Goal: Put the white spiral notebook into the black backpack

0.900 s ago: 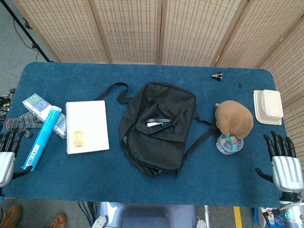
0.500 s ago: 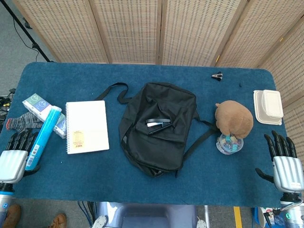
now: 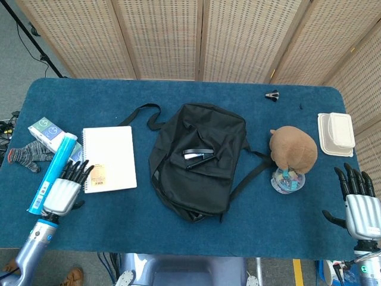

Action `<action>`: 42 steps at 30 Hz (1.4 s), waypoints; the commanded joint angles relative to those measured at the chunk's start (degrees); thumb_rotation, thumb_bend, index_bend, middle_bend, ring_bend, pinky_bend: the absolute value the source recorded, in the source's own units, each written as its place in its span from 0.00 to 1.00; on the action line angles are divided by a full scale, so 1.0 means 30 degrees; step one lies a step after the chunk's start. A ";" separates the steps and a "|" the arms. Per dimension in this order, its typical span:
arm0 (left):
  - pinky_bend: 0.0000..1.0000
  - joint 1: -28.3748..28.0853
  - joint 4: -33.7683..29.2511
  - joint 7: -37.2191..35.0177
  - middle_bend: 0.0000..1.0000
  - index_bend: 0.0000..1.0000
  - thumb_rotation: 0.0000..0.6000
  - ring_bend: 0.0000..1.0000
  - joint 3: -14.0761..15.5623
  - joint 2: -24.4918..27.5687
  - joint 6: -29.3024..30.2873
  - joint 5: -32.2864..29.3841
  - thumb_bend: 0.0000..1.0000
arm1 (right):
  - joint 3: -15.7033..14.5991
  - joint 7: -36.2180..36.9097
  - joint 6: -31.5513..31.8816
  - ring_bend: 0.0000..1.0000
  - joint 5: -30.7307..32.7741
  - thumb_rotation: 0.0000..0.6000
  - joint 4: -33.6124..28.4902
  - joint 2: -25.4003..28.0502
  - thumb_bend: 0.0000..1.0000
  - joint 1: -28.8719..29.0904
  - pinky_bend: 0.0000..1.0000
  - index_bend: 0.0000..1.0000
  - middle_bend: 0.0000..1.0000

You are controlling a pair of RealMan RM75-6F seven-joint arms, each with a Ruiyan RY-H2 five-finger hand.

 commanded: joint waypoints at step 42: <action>0.58 -0.2881 0.6545 -0.0081 0.56 0.72 1.00 0.50 -0.0906 -0.4043 0.0965 -0.0104 0.52 | -0.1022 0.0641 -0.2003 0.00 -0.1682 1.00 -0.0304 0.0748 0.00 0.0915 0.00 0.00 0.00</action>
